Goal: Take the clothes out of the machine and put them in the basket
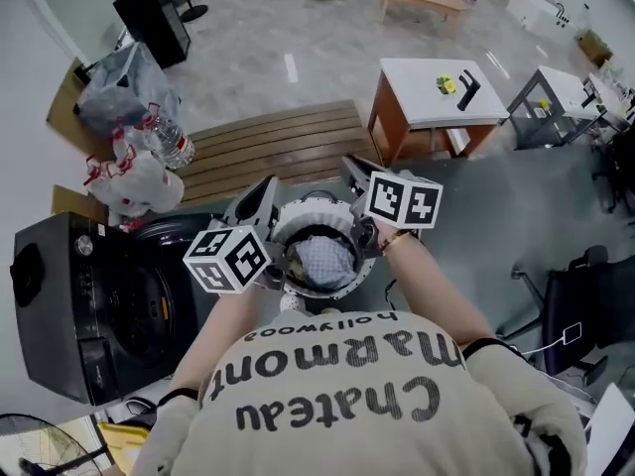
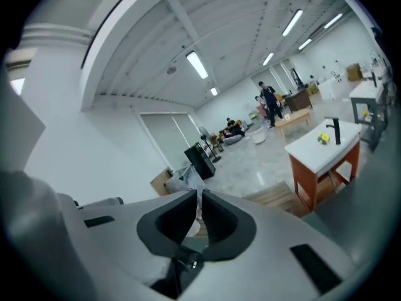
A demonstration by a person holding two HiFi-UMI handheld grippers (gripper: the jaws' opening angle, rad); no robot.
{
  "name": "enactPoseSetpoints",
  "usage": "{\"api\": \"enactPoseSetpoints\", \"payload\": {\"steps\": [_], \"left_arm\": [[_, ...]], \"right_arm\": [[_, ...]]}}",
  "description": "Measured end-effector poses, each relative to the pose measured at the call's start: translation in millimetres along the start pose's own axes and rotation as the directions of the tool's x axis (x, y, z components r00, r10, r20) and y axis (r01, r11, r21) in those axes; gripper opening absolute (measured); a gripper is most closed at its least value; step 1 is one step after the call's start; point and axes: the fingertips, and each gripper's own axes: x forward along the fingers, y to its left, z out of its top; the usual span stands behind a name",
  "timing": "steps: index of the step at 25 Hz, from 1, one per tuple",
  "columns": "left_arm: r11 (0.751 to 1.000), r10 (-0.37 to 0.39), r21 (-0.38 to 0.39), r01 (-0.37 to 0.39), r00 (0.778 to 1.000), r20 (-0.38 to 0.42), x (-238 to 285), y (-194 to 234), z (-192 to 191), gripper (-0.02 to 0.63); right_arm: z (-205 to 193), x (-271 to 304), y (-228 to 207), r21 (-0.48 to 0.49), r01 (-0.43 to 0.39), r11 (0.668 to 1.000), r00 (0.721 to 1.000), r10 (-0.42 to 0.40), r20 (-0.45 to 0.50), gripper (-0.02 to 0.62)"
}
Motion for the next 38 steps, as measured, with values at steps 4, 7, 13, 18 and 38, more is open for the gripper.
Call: {"api": "enactPoseSetpoints", "payload": {"steps": [4,7,13,18,38], "left_arm": [[0.999,-0.014,0.052,0.012,0.999,0.039,-8,-12,36,0.008],[0.999,-0.014,0.052,0.010,0.997,0.081,-16,-15,55,0.008],[0.998,-0.009,0.066,0.001,0.993,0.116,-29,-19,68,0.008],[0.997,-0.003,0.078,-0.005,0.994,0.113,-34,-22,68,0.008],[0.997,0.007,0.072,-0.017,0.991,0.131,-54,-36,61,0.008]], "right_arm": [[47,-21,35,-0.147,-0.023,0.989,0.994,0.038,0.098,0.049],[65,-31,58,-0.208,-0.037,0.977,0.988,0.067,0.139,0.048],[68,-38,88,-0.297,-0.056,0.953,0.984,0.102,0.143,0.049],[66,-39,99,-0.326,-0.066,0.943,0.985,0.115,0.131,0.048],[52,-53,107,-0.336,-0.091,0.937,0.986,0.132,0.102,0.048]]}}
